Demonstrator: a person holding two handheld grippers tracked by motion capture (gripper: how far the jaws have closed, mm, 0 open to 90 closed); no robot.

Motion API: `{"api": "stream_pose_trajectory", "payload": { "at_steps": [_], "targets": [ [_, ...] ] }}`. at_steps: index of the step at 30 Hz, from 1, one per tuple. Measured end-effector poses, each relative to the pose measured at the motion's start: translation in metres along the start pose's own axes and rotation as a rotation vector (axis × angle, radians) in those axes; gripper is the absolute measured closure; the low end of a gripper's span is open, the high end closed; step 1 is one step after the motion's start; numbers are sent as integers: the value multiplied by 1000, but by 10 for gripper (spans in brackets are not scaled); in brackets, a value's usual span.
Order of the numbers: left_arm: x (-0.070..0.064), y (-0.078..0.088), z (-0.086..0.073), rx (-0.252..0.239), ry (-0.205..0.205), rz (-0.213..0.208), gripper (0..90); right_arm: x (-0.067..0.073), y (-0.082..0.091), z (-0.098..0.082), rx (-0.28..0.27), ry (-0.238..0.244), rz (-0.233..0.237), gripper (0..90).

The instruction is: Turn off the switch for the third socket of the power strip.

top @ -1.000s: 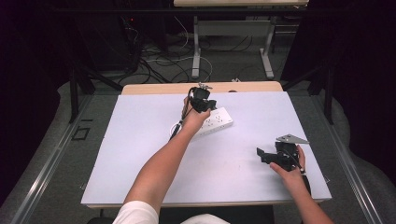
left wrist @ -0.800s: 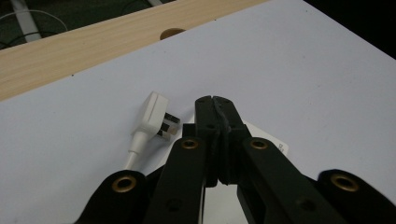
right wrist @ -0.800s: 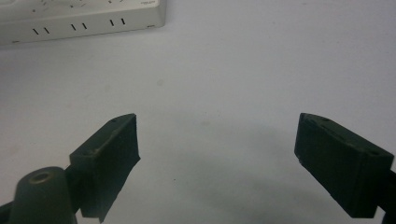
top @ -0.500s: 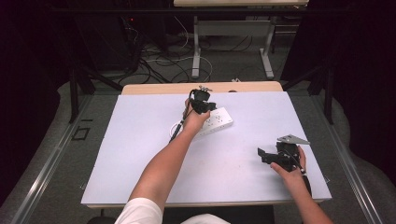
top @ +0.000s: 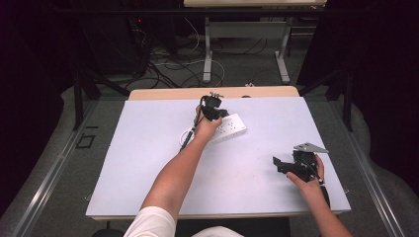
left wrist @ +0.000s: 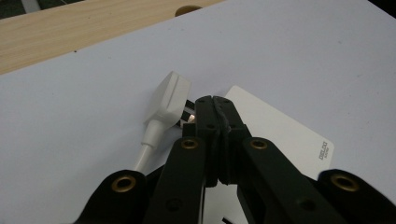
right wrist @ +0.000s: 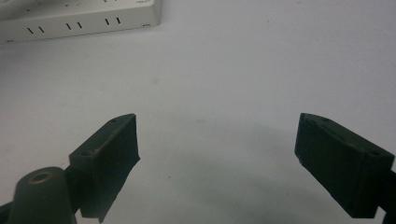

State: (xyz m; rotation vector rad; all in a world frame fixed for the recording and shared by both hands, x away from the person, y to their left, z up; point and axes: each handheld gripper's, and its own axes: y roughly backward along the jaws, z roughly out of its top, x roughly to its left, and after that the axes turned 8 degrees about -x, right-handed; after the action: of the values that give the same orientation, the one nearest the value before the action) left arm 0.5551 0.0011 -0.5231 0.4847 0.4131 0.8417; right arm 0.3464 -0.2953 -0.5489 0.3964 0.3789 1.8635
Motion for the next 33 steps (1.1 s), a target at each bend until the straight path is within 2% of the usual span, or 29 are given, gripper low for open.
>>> {"api": "stream_pose_trajectory", "payload": {
  "at_steps": [1,5,6,7,12,13,16,24,25,26,33],
  "targets": [
    [-1,-1,-1,3,14,-1,900,0,0,0,-1,-1,-1,129],
    [-1,-6,-2,29,-2,-23,900,0,0,0,2,-1,4,130],
    [-3,-7,-3,27,7,-23,900,1,0,0,-4,-4,-3,130],
    [-2,-8,-2,42,-6,-26,900,1,0,0,-3,-5,-3,130],
    [-7,-13,0,44,-17,-29,900,0,1,0,3,-4,8,130],
    [-9,-15,-1,37,3,-28,900,-1,1,0,3,-5,8,130],
    [-9,-17,-1,48,-15,-28,900,-1,2,0,5,-13,6,130],
    [-11,-18,-2,46,-4,-30,900,-1,2,0,0,-1,8,130],
    [-11,-19,-2,44,-6,-30,900,-1,2,0,-1,-2,9,130],
    [-10,-18,-1,50,-26,-29,900,-1,2,1,0,-3,9,130],
    [-10,-19,-1,47,-29,-28,900,-1,2,1,0,-4,10,130]
  ]
}}
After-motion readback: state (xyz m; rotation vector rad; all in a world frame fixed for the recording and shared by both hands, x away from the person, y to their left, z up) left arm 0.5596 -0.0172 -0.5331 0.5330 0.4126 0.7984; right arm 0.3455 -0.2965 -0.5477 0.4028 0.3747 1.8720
